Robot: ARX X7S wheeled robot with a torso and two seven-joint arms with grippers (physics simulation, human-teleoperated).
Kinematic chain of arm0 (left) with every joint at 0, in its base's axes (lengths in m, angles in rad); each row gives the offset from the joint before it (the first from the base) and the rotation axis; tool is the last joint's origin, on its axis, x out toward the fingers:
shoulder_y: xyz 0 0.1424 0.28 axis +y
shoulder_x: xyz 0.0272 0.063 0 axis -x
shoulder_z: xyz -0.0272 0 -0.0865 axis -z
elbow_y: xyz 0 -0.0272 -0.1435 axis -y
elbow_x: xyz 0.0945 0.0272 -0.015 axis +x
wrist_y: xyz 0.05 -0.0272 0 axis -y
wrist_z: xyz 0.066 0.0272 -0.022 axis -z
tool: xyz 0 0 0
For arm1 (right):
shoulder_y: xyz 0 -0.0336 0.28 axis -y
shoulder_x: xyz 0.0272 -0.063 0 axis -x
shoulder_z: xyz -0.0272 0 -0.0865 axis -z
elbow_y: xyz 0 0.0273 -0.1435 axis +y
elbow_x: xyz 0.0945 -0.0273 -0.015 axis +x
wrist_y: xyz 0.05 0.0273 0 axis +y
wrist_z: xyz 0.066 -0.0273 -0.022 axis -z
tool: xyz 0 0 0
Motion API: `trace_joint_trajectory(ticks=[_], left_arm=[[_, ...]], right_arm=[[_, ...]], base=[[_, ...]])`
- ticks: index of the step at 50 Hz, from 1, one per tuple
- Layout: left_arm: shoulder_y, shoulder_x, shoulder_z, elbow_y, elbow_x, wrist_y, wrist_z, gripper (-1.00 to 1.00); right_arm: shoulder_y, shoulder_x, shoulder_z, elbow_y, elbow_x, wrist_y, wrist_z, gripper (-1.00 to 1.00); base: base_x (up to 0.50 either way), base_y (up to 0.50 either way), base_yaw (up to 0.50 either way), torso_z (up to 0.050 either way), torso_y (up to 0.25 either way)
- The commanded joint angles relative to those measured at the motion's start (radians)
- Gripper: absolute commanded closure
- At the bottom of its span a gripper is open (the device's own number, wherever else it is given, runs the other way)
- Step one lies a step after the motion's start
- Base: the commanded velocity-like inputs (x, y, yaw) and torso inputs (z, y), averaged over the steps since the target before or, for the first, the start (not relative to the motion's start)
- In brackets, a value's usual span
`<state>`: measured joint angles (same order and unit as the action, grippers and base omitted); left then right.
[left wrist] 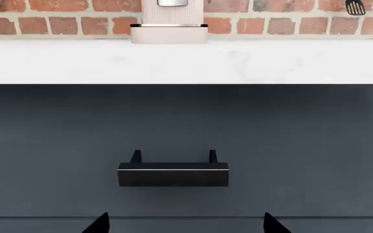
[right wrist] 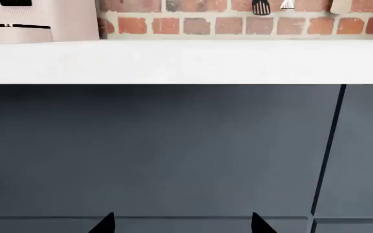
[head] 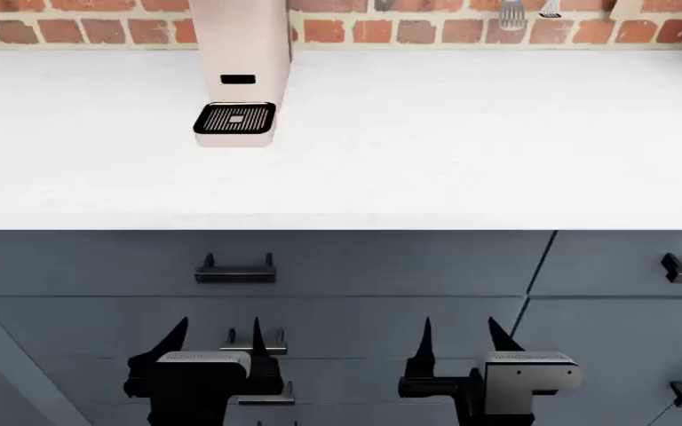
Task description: Pick the mug from the cabinet, place it under the coffee machine dispenser, and press the start button.
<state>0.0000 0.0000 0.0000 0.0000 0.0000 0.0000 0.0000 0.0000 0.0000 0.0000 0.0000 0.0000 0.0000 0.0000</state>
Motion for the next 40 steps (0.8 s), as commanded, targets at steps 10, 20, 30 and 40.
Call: trace_joint_trajectory(ticks=[10,20,30,40], left_arm=[[0.032,-0.048,0.066,0.003,-0.003,0.131,-0.052,-1.00],[-0.037,-0.121,0.067,0.230,-0.033,-0.004,-0.022,-1.00],[-0.202,-0.210,-0.002,0.442,-0.142,-0.250,0.024,-1.00],[-0.457,-0.295,-0.103,0.515,-0.304,-0.518,0.048,-1.00]], right_arm=[[-0.016,0.054,-0.055,-0.024,0.020,-0.024,0.045,-1.00],[0.034,0.100,-0.074,-0.230,-0.031,0.041,0.064,-1.00],[0.236,0.162,-0.025,-0.508,0.013,0.409,0.033,-1.00],[0.617,0.257,0.036,-0.629,0.108,0.850,-0.051,-1.00]], base=[[0.00,0.00,0.00,0.000,0.000],[0.00,0.00,0.00,0.000,0.000],[0.00,0.00,0.00,0.000,0.000],[0.00,0.00,0.00,0.021,0.034]])
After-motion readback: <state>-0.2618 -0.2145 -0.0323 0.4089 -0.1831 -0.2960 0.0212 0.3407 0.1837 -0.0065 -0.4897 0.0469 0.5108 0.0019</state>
